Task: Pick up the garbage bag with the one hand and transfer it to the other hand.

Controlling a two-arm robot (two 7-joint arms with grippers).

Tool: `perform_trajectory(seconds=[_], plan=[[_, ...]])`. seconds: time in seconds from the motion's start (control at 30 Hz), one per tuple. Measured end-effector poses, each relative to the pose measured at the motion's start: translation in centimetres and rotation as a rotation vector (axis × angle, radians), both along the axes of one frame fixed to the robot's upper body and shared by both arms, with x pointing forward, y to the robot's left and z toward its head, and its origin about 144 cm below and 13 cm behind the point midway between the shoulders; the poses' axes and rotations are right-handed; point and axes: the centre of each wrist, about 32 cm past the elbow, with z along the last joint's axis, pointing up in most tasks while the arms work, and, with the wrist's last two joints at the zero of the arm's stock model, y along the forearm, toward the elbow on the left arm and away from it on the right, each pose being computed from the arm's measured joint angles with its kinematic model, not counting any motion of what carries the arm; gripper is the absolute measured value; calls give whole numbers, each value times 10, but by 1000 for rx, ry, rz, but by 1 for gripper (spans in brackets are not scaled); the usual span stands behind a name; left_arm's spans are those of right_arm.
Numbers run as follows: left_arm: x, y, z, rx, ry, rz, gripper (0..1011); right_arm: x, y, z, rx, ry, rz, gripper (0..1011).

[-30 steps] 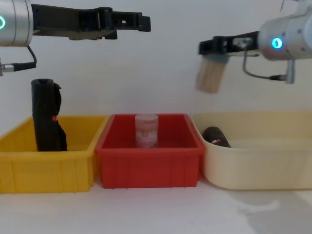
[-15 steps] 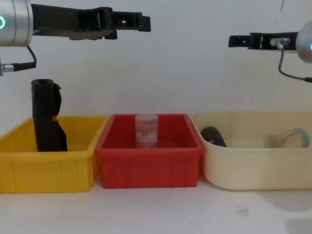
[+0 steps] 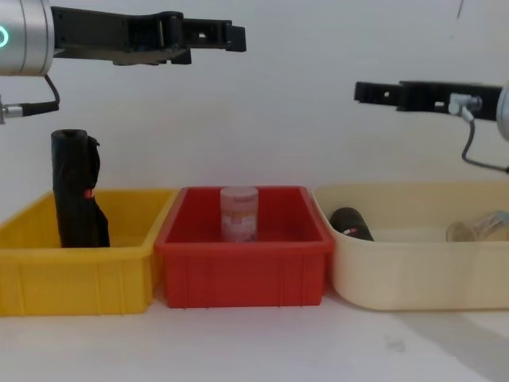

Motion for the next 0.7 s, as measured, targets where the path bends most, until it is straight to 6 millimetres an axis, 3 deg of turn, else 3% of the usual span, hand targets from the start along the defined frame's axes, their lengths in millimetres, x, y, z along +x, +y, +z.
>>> perform_trajectory(seconds=[0.33, 0.7], plan=[[0, 0, 0, 0, 0, 0, 1001, -39, 17, -21, -28, -30, 151, 1000], [0, 0, 0, 0, 0, 0, 1001, -65, 31, -33, -39, -46, 246, 1000]])
